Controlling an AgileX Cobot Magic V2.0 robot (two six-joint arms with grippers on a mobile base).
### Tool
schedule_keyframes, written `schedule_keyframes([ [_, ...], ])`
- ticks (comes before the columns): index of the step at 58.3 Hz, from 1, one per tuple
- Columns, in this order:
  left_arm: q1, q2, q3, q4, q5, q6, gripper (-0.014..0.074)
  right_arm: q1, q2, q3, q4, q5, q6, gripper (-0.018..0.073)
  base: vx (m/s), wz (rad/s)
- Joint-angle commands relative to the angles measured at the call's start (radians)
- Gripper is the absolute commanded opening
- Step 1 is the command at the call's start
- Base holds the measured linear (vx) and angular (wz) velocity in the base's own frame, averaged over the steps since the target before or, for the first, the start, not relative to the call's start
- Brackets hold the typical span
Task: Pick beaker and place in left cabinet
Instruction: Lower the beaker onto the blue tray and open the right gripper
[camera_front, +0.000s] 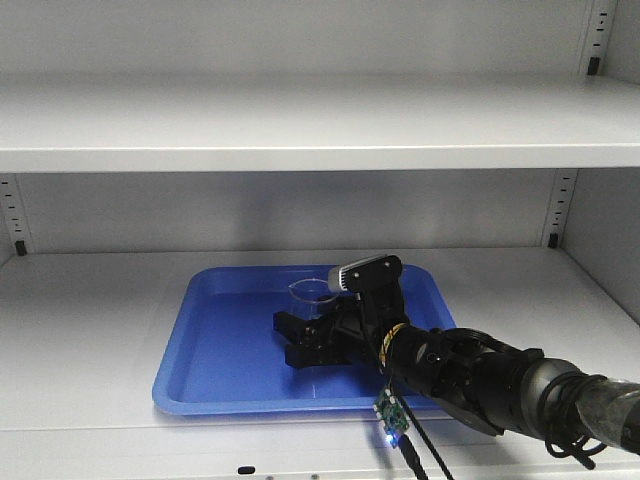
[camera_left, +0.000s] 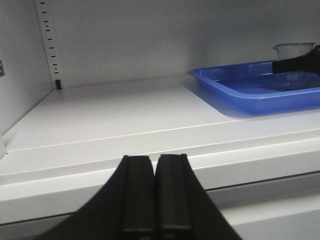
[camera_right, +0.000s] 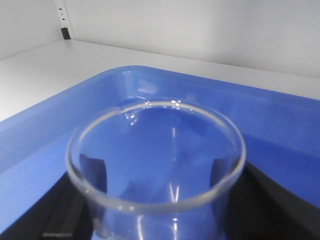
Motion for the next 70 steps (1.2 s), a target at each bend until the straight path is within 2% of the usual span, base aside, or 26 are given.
schedule_keyframes([
  [1, -0.001, -0.019, 0.016, -0.007, -0.083, -0.003, 0.0001, -0.004, -0.064, -0.021, 0.009, 0.015, 0.006, 0.0505, 0.0, 0.0],
  [7, -0.001, -0.019, 0.016, -0.007, -0.083, -0.003, 0.0001, -0.004, -0.089, -0.021, 0.009, 0.068, 0.007, 0.0596, 0.0, 0.0],
  [14, -0.001, -0.019, 0.016, -0.007, -0.083, -0.003, 0.0001, -0.004, -0.124, -0.02, 0.009, 0.15, 0.007, 0.0638, 0.0, 0.0],
  [31, -0.001, -0.019, 0.016, -0.007, -0.083, -0.003, 0.0001, -0.004, -0.171, -0.017, -0.034, 0.156, 0.019, 0.0596, 0.0, 0.0],
  [38, -0.001, -0.019, 0.016, -0.007, -0.083, -0.003, 0.0001, -0.004, -0.187, -0.017, -0.079, 0.167, 0.079, 0.0577, 0.0, 0.0],
  [56, -0.001, -0.019, 0.016, -0.007, -0.083, -0.003, 0.0001, -0.004, -0.236, -0.017, -0.279, 0.169, 0.251, 0.0574, 0.0, 0.0],
  [70, -0.001, -0.019, 0.016, -0.007, -0.083, -0.003, 0.0001, -0.004, -0.297, -0.016, -0.341, 0.171, 0.283, 0.0574, 0.0, 0.0],
])
